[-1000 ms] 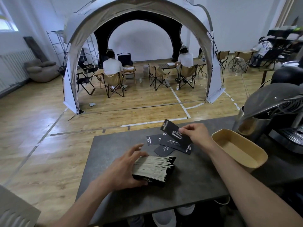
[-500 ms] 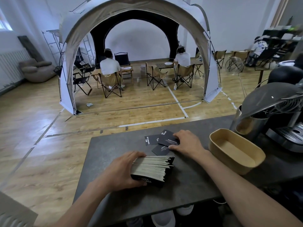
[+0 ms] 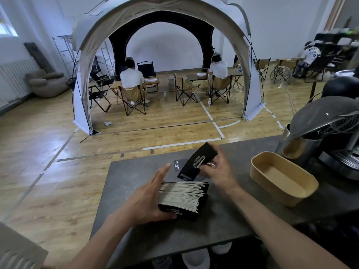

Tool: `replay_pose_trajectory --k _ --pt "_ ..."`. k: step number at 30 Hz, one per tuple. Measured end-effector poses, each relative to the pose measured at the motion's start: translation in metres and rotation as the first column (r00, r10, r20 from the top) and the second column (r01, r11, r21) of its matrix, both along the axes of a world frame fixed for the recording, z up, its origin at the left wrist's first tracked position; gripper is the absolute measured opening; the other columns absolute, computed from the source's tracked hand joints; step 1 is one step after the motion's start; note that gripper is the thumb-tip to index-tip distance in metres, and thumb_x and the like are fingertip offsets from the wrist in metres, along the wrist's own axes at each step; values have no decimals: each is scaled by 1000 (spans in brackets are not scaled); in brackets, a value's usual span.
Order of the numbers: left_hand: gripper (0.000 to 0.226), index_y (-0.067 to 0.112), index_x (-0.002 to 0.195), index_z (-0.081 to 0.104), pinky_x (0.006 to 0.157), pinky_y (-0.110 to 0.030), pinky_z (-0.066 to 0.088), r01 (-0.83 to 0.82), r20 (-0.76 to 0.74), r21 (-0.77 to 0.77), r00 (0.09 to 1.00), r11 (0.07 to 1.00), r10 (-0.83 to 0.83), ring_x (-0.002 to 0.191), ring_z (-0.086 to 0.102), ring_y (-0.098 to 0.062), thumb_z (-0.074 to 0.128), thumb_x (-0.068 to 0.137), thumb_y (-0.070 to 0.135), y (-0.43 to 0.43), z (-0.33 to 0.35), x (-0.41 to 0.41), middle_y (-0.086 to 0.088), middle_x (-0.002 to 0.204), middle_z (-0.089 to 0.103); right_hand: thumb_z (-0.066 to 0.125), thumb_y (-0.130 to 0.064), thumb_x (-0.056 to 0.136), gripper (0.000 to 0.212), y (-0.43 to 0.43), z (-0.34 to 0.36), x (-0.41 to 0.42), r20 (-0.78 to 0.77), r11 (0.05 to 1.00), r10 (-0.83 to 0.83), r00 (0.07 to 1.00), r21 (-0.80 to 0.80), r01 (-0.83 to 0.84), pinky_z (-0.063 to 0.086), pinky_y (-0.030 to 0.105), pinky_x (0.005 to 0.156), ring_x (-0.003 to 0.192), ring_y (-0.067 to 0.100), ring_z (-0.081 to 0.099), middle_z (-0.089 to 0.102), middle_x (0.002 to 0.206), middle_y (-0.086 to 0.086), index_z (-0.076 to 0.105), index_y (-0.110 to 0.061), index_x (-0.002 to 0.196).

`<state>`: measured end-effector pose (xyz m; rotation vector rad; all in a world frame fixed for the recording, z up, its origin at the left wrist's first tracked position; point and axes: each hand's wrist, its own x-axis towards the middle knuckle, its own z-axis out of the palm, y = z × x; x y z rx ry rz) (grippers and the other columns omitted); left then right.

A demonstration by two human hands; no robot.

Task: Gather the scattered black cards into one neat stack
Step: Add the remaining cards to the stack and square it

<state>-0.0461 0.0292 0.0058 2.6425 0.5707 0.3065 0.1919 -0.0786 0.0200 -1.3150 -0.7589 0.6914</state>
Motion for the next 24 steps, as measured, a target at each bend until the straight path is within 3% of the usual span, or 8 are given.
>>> replay_pose_trajectory --k 3,6,8,10,11,14,19,24 --pt "141 48 159 -14 119 -38 39 -7 17 -17 1000 1000 7 147 38 -5 83 61 75 1 -2 0 15 166 28 47 -1 99 30 -1 -16 -14 -202 987 119 972 -79 -138 57 39 80 88 28 73 77 97 17 75 -13 99" --pt "114 63 152 6 115 -35 44 38 6 69 999 997 -39 137 47 -2 80 66 75 4 -4 0 21 153 44 38 -37 92 56 -3 -24 -5 -92 981 147 985 -111 -157 53 37 78 84 30 71 76 92 25 78 2 87" --pt "102 67 149 12 107 -33 48 53 -34 100 998 994 -50 125 53 -3 75 69 78 5 -4 1 20 142 50 38 -58 89 69 3 -22 18 174 986 -14 985 -159 42 56 36 76 80 28 74 78 82 14 80 -4 81" --pt "101 66 152 13 100 -30 49 52 -57 111 997 992 -46 117 55 -5 72 71 79 4 -4 2 18 133 48 50 -65 89 61 9 -16 44 594 917 -56 803 -288 277 57 38 81 90 25 73 79 92 4 80 -13 92" --pt "103 64 154 13 99 -28 49 46 -57 116 998 992 -40 115 55 -5 72 71 79 5 -5 1 18 131 46 61 -63 86 52 10 -13 54 721 861 34 692 -372 345 56 38 86 100 25 70 77 104 2 79 -18 102" --pt "104 56 157 19 98 -20 44 36 -58 128 998 991 -29 116 50 -2 71 70 80 4 -6 -1 18 132 37 77 -60 75 54 13 -14 65 785 715 309 537 -564 413 53 37 91 112 26 63 71 118 1 74 -26 117" --pt "109 42 160 24 103 -20 40 30 -77 111 997 993 -21 123 51 -5 71 70 81 6 -7 0 18 140 38 92 -42 65 60 18 -17 76 732 776 161 662 -508 374 54 35 91 104 22 68 72 114 2 74 -21 119" --pt "110 42 160 22 105 -26 44 25 -91 104 996 994 -16 121 53 -6 71 69 82 6 -4 1 19 137 41 88 -21 77 17 20 -7 89 532 852 -7 847 -441 284 58 38 88 88 17 73 78 91 1 79 -22 92"
